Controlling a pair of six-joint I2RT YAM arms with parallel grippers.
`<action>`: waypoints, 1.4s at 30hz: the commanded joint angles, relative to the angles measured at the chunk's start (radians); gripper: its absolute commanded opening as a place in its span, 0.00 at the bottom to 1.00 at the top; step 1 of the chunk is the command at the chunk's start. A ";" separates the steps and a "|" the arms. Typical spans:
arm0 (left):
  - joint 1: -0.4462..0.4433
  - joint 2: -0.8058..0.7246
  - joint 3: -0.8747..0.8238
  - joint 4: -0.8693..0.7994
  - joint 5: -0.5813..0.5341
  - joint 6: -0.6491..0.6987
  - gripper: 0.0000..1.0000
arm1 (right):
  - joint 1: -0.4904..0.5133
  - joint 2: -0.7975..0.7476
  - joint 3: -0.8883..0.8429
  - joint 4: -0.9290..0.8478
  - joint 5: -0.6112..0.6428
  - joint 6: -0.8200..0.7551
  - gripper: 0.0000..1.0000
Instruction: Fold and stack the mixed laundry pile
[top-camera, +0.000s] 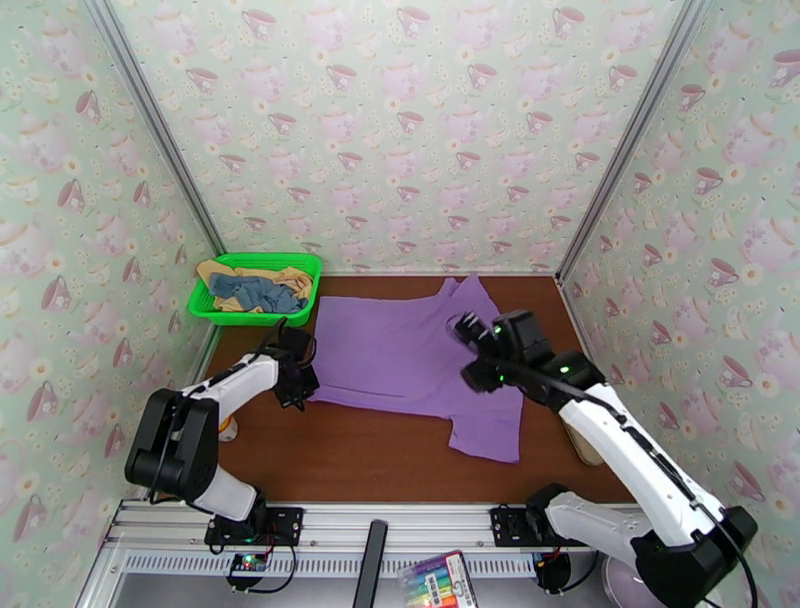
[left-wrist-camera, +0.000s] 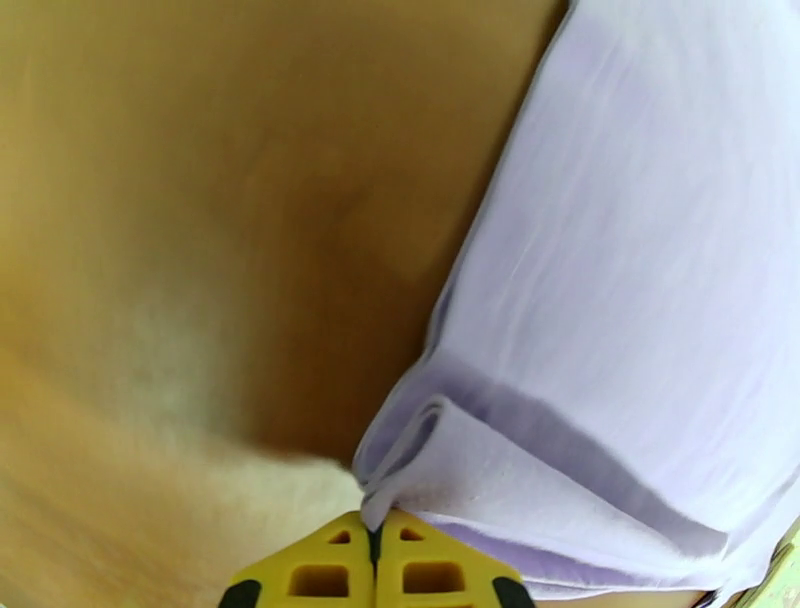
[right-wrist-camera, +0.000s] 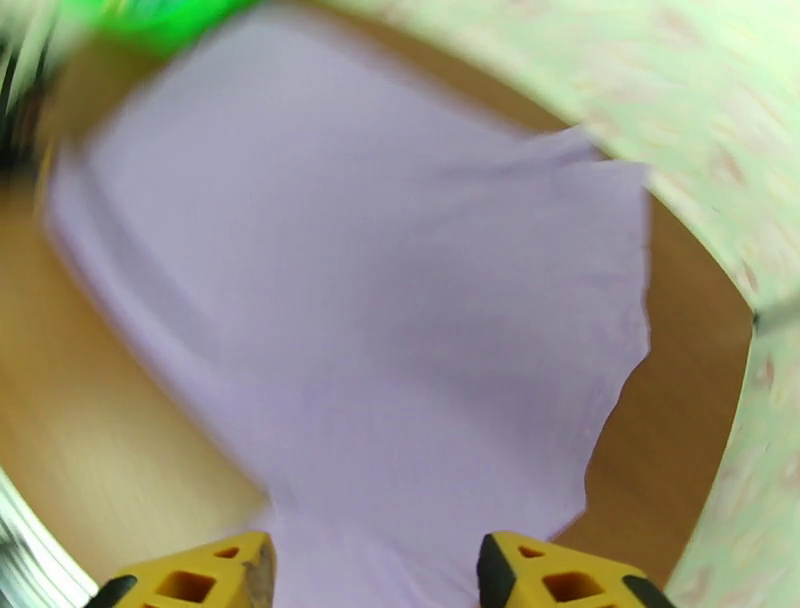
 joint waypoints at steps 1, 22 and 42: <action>0.031 0.022 0.021 0.022 0.004 0.057 0.00 | 0.077 0.025 -0.071 -0.218 0.217 -0.341 0.65; 0.118 0.033 -0.052 0.164 0.149 0.080 0.00 | 0.214 -0.116 -0.647 0.151 0.119 -0.610 0.65; 0.130 0.011 -0.082 0.198 0.198 0.092 0.00 | 0.212 -0.048 -0.747 0.220 0.158 -0.647 0.43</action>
